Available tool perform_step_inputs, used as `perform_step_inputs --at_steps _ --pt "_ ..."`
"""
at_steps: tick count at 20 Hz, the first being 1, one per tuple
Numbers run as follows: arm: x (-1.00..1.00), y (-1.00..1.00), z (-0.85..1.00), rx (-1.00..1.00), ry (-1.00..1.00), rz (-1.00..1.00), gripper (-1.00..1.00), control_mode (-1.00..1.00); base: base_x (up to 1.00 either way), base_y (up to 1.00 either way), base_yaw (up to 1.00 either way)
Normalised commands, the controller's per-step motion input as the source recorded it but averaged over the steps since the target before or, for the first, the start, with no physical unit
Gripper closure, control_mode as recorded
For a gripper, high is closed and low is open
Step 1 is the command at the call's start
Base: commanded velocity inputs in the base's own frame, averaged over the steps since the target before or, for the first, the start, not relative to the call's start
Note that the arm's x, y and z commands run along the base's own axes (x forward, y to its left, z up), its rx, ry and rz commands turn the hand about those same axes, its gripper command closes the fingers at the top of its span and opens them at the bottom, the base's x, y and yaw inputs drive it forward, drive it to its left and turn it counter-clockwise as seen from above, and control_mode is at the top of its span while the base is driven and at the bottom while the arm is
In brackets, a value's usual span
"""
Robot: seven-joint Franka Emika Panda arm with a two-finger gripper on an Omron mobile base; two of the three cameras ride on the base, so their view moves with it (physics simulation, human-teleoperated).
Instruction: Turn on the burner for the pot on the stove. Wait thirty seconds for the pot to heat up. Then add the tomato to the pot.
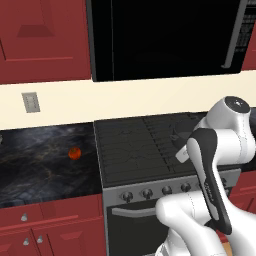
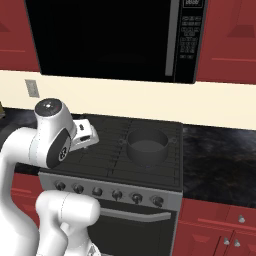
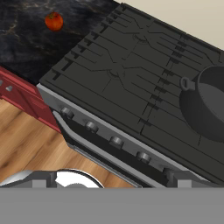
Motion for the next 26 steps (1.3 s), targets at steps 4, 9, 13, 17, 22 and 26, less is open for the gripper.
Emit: perform_step_inputs --at_steps 4,9,13,17,22,26 --pt "0.0 0.0 0.0 0.0 0.0 0.0 -1.0 -1.0 0.0 0.0 0.0" --pt "0.0 0.0 0.0 0.0 0.0 0.0 -1.0 -1.0 0.0 0.0 0.0" --pt "0.0 0.0 0.0 0.0 0.0 0.0 -1.0 -1.0 0.0 0.0 0.0" --pt "0.0 0.0 0.0 0.0 0.0 0.0 -1.0 -1.0 0.0 0.0 0.0" --pt "0.0 0.0 0.0 0.0 0.0 0.0 -1.0 -1.0 0.0 0.0 0.0" --pt "0.0 0.0 0.0 0.0 0.0 0.0 -1.0 -1.0 0.0 0.0 0.0"
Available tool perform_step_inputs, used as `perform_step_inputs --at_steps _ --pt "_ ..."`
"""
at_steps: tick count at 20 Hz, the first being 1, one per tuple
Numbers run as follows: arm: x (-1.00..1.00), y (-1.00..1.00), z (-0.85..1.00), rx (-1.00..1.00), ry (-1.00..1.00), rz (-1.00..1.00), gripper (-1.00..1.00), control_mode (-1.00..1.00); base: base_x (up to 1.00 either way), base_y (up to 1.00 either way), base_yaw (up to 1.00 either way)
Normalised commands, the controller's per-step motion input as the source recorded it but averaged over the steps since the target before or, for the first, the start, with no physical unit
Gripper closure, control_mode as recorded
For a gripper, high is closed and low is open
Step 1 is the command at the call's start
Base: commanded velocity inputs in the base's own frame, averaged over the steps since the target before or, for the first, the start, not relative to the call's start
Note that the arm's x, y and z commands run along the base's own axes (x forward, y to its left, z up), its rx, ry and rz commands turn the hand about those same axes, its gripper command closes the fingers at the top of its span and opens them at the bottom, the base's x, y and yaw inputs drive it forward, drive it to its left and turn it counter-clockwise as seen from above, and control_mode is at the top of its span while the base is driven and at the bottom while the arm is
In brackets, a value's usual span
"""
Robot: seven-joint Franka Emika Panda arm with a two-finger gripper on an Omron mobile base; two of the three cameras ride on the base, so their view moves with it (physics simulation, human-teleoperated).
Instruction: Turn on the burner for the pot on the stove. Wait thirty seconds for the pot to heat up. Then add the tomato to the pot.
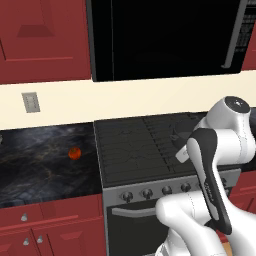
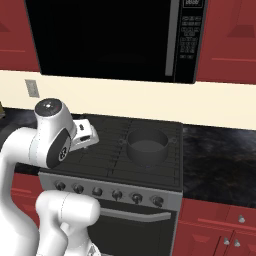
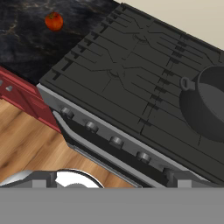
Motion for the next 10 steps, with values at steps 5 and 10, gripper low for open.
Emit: perform_step_inputs --at_steps 5,10 --pt "0.0 0.0 0.0 0.0 0.0 0.0 -1.0 -1.0 0.0 0.0 0.0" --pt "0.0 0.0 0.0 0.0 0.0 0.0 -1.0 -1.0 0.0 0.0 0.0"
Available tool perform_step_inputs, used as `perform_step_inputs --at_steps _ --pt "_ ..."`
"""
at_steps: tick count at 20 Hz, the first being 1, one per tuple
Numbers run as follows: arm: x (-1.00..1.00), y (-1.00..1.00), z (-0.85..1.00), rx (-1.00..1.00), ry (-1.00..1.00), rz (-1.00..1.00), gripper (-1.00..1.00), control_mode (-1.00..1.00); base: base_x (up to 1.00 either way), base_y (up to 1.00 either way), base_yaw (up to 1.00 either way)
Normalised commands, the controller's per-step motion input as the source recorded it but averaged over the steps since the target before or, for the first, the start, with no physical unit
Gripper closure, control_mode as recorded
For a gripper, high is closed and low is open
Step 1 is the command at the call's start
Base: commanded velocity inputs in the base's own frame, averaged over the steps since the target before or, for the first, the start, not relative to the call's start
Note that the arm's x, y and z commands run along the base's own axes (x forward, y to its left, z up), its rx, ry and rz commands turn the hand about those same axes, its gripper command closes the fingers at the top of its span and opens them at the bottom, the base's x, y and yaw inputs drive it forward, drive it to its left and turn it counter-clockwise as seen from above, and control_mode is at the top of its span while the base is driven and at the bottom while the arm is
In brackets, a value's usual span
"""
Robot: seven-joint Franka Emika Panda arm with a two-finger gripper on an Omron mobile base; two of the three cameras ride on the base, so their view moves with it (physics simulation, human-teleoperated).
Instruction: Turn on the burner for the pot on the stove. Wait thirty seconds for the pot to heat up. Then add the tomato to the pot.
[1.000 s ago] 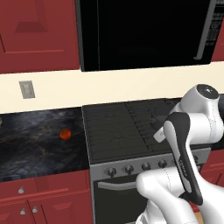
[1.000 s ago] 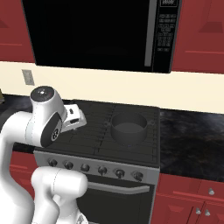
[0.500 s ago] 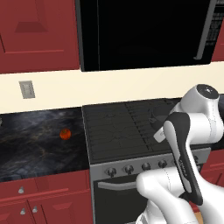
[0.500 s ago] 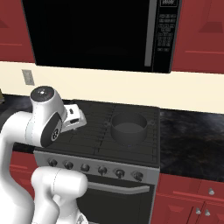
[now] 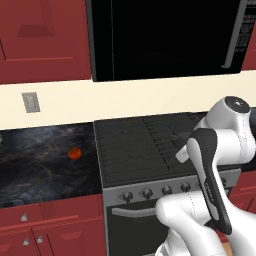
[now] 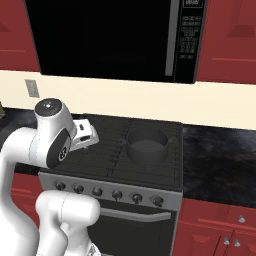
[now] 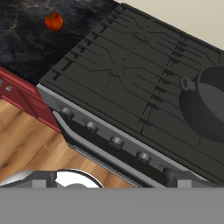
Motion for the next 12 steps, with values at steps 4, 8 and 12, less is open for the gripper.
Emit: perform_step_inputs --at_steps 4,8,12 --pt "0.0 0.0 0.0 0.0 0.0 0.0 -1.0 -1.0 0.0 0.0 0.0" --pt "0.0 0.0 0.0 0.0 0.0 0.0 -1.0 -1.0 0.0 0.0 0.0" --pt "0.0 0.0 0.0 0.0 0.0 0.0 -1.0 -1.0 0.0 0.0 0.0"
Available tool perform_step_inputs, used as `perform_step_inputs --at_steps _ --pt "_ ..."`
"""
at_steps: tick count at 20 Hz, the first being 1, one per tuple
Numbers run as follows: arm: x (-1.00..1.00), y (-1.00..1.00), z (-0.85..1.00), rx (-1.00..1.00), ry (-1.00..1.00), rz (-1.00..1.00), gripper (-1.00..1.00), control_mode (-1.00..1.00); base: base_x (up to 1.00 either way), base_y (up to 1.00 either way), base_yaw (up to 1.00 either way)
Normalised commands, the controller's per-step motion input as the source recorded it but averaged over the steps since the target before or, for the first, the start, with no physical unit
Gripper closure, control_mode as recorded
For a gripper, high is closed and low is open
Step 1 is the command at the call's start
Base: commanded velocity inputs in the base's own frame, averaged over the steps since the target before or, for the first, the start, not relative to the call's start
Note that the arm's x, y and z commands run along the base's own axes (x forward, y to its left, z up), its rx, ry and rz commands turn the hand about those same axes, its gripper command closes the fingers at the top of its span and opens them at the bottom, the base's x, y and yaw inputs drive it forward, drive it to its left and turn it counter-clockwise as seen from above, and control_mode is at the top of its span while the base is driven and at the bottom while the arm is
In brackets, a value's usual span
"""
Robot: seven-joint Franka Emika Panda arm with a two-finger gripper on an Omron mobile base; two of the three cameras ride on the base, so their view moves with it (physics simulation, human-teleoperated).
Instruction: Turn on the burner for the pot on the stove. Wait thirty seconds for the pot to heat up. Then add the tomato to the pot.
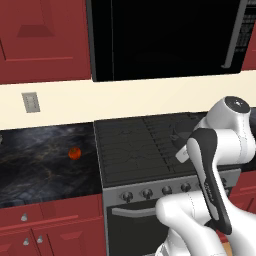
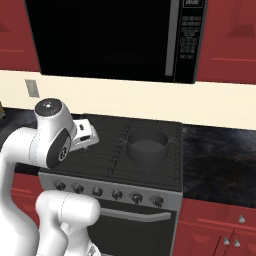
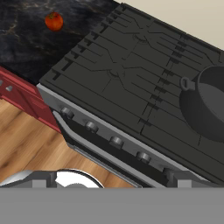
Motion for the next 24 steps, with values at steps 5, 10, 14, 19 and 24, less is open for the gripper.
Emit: perform_step_inputs --at_steps 5,10,14,19,24 --pt "0.0 0.0 0.0 0.0 0.0 0.0 -1.0 -1.0 0.0 0.0 0.0" --pt "0.0 0.0 0.0 0.0 0.0 0.0 -1.0 -1.0 0.0 0.0 0.0" --pt "0.0 0.0 0.0 0.0 0.0 0.0 -1.0 -1.0 0.0 0.0 0.0" --pt "0.0 0.0 0.0 0.0 0.0 0.0 -1.0 -1.0 0.0 0.0 0.0" --pt "0.0 0.0 0.0 0.0 0.0 0.0 -1.0 -1.0 0.0 0.0 0.0"
